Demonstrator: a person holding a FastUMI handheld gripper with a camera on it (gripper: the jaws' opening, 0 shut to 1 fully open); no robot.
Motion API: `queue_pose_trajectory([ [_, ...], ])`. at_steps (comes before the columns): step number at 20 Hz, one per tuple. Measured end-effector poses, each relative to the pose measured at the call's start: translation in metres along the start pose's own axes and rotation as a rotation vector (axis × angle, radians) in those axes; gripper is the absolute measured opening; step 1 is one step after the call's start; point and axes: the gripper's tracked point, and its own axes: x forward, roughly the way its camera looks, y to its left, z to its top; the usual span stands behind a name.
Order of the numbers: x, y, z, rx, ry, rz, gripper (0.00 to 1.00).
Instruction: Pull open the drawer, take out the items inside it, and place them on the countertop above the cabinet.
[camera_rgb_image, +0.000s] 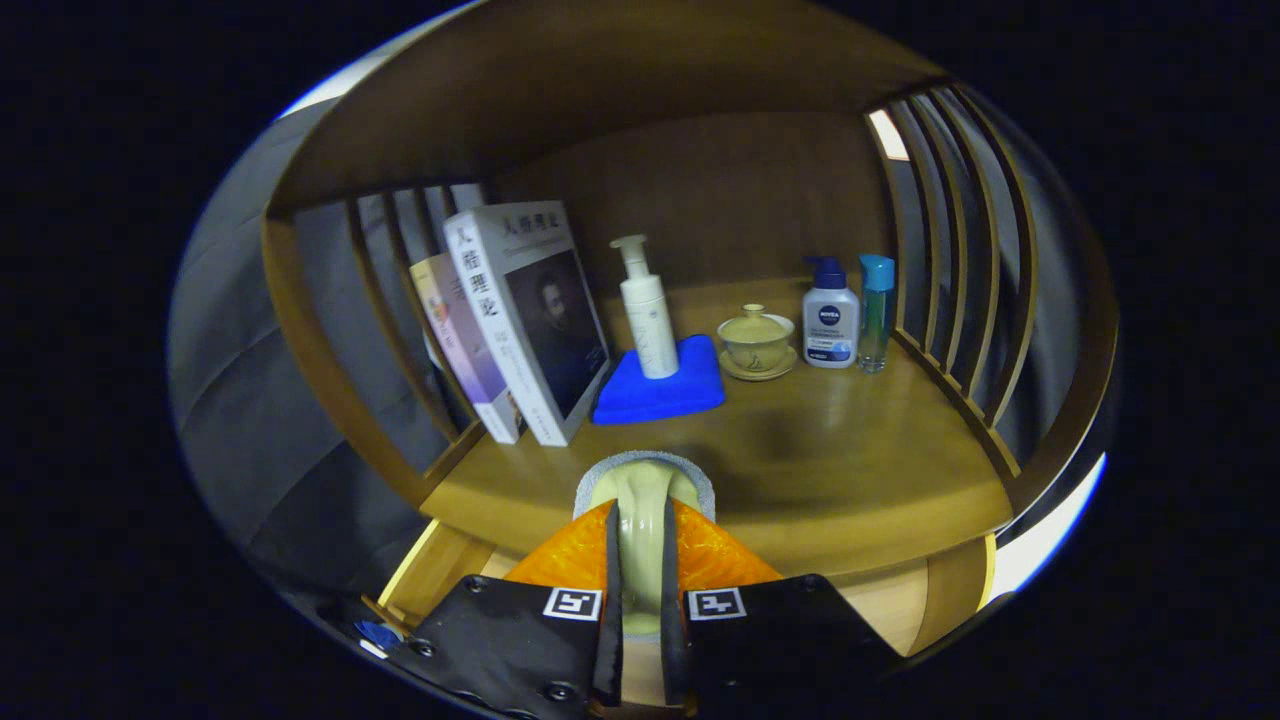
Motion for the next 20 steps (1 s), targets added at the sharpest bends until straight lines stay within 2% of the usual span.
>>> queue_pose_trajectory([
  [5, 0.032, -0.021, 0.014, 0.059, -0.017, -0.076, 0.17],
  [9, 0.045, -0.031, 0.025, 0.031, -0.05, -0.144, 0.17],
  [10, 0.047, -0.031, 0.023, 0.035, -0.045, -0.153, 0.22],
  [12, 0.052, -0.034, 0.022, 0.031, -0.046, -0.179, 0.23],
  [14, 0.056, -0.032, 0.015, 0.025, -0.043, -0.187, 0.31],
  [19, 0.032, -0.025, 0.012, -0.001, -0.094, -0.182, 0.99],
  [20, 0.023, -0.023, 0.012, -0.01, -0.116, -0.177, 0.98],
])
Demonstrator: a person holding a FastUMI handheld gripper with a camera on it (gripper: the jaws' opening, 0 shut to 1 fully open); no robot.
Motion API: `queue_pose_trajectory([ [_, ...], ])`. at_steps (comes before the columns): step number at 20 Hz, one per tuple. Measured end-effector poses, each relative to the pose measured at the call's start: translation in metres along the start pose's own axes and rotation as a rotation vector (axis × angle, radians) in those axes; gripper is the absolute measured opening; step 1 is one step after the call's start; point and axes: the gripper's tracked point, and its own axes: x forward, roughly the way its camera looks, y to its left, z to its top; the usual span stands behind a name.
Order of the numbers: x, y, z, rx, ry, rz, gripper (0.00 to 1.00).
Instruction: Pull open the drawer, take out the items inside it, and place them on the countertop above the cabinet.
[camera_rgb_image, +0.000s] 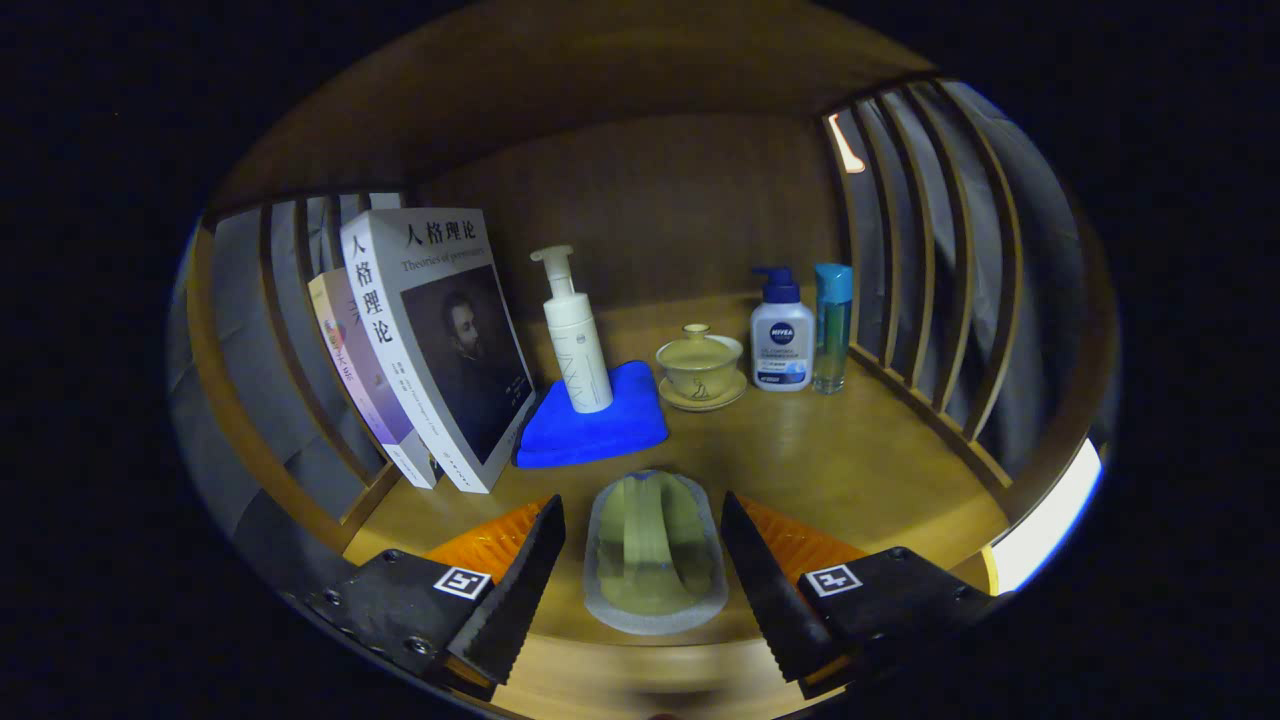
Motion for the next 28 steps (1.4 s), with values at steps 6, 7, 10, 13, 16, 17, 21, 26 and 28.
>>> queue_pose_trajectory([
  [6, -0.071, 0.005, -0.001, -0.068, -0.17, 0.027, 0.98],
  [7, -0.082, 0.006, -0.004, -0.081, -0.199, 0.022, 0.98],
  [10, -0.114, 0.002, -0.023, -0.114, -0.258, 0.006, 0.98],
  [13, -0.134, 0.0, -0.049, -0.136, -0.281, -0.005, 0.98],
  [16, -0.15, -0.006, -0.072, -0.162, -0.301, -0.032, 0.98],
  [17, -0.155, -0.008, -0.079, -0.162, -0.315, -0.042, 0.98],
  [21, -0.174, -0.008, -0.107, -0.19, -0.354, -0.054, 0.98],
  [26, -0.185, 0.0, -0.138, -0.209, -0.35, -0.041, 0.98],
  [28, -0.186, 0.001, -0.152, -0.214, -0.341, -0.04, 0.98],
])
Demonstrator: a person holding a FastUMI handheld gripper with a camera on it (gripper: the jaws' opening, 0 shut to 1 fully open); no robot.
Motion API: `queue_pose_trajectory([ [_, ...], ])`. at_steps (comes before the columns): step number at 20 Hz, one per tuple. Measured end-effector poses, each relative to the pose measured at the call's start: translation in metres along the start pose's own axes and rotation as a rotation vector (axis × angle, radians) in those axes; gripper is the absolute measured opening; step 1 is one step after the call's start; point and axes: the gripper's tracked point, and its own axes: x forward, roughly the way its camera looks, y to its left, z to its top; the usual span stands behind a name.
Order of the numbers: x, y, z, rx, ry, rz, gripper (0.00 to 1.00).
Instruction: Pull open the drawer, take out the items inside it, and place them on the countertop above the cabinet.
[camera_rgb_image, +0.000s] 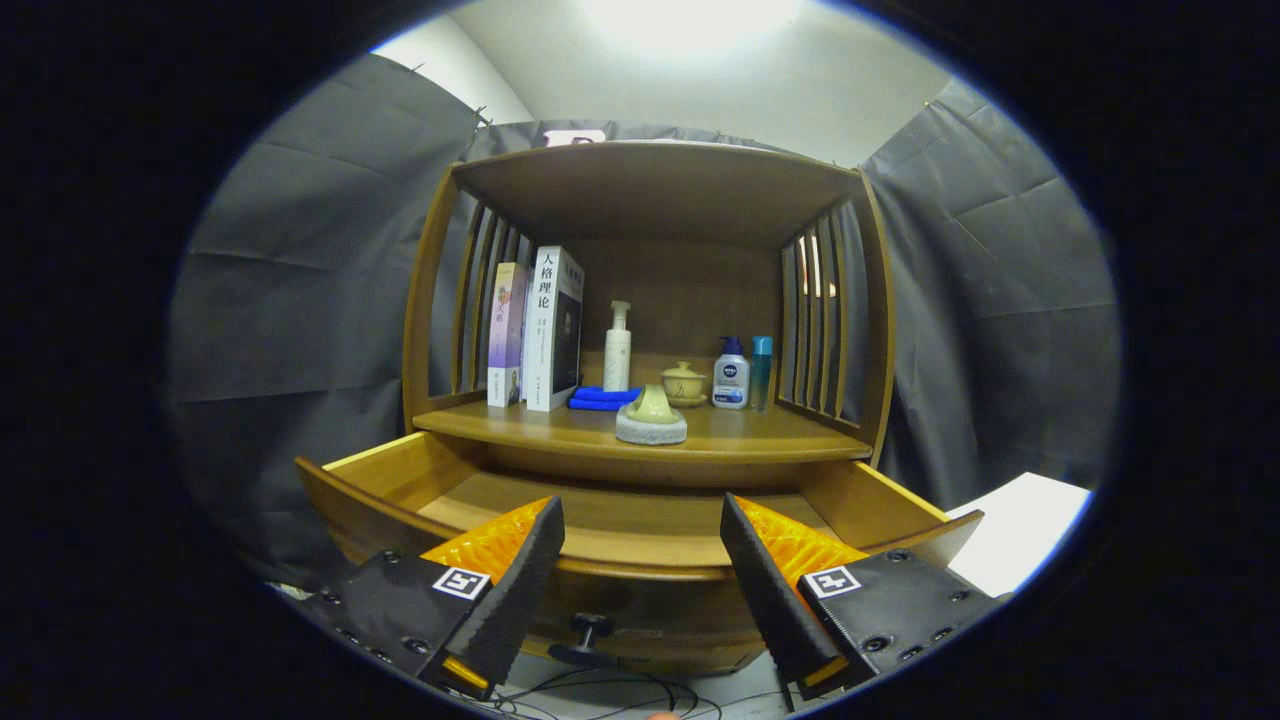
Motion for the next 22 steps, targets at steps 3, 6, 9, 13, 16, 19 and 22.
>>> queue_pose_trajectory([
  [3, -0.005, 0.002, -0.005, 0.027, -0.031, -0.012, 0.98],
  [6, -0.013, 0.004, -0.01, 0.036, -0.039, -0.014, 0.98],
  [9, -0.026, 0.009, -0.026, 0.023, -0.014, 0.003, 0.98],
  [13, -0.03, 0.018, -0.059, 0.023, 0.064, 0.019, 0.98],
  [16, -0.023, 0.024, -0.079, 0.031, 0.118, 0.025, 0.98],
  [19, -0.017, 0.027, -0.089, 0.039, 0.152, 0.015, 0.98],
  [22, -0.009, 0.024, -0.098, 0.061, 0.183, -0.011, 0.98],
])
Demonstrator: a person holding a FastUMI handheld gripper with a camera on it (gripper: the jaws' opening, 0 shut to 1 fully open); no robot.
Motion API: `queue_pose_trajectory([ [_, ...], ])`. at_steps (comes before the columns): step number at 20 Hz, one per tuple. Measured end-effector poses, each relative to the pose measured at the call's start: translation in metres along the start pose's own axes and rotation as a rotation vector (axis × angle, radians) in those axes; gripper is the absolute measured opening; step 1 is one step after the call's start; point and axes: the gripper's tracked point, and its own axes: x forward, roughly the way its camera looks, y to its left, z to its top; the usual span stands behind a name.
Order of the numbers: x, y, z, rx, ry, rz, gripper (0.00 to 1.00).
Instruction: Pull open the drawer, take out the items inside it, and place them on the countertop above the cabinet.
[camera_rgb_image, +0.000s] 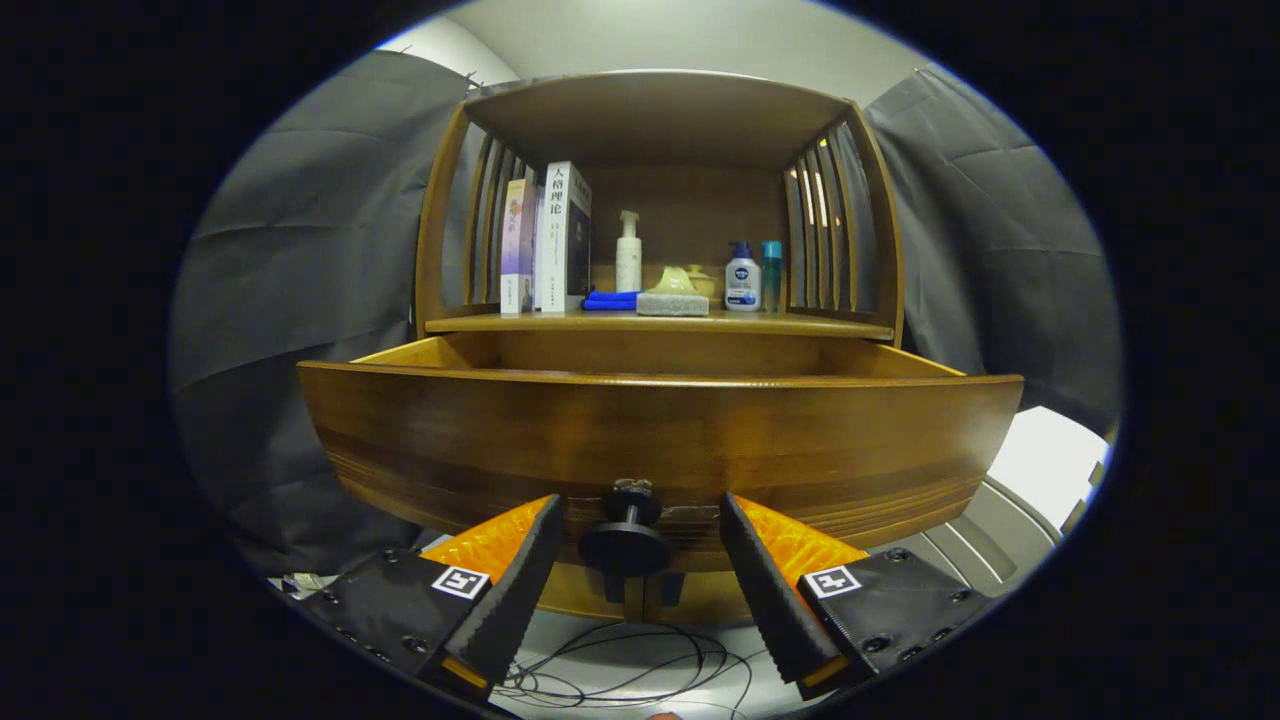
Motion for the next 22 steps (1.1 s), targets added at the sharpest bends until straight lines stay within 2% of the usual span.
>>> queue_pose_trajectory([
  [5, 0.009, -0.003, 0.004, 0.004, -0.005, -0.026, 0.96],
  [22, 0.082, -0.002, 0.025, 0.007, -0.012, -0.039, 0.98],
])
